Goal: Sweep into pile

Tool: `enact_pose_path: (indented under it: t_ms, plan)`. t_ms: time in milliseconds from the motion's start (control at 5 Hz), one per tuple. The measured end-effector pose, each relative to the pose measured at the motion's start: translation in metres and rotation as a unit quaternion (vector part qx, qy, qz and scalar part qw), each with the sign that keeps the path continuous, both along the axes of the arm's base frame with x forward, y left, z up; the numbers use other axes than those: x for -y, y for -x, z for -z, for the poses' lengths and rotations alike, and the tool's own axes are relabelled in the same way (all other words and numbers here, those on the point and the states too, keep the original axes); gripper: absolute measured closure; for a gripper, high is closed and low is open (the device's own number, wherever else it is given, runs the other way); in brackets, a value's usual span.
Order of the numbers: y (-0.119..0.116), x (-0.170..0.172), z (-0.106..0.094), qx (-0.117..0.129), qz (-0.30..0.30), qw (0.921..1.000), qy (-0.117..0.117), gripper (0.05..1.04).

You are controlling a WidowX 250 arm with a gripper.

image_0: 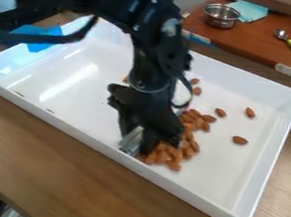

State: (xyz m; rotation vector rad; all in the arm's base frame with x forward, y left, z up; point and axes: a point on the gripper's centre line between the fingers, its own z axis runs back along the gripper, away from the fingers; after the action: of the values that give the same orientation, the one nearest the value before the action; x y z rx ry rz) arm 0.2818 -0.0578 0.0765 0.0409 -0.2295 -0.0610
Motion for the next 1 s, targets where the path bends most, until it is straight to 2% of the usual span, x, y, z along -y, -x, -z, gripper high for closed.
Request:
enact_pose_path:
  t_ms: [400,600,800,1000]
  plan:
    - [0.006,0.018,-0.004,-0.025,0.000,0.9993,0.028,0.703]
    - [0.004,0.006,-0.024,-0.026,-0.004,0.9984,0.051,0.704]
    - [-0.013,-0.043,-0.052,-0.014,-0.027,0.9973,0.067,0.704]
    - [-0.019,-0.088,-0.063,0.010,-0.027,0.9984,0.049,0.703]
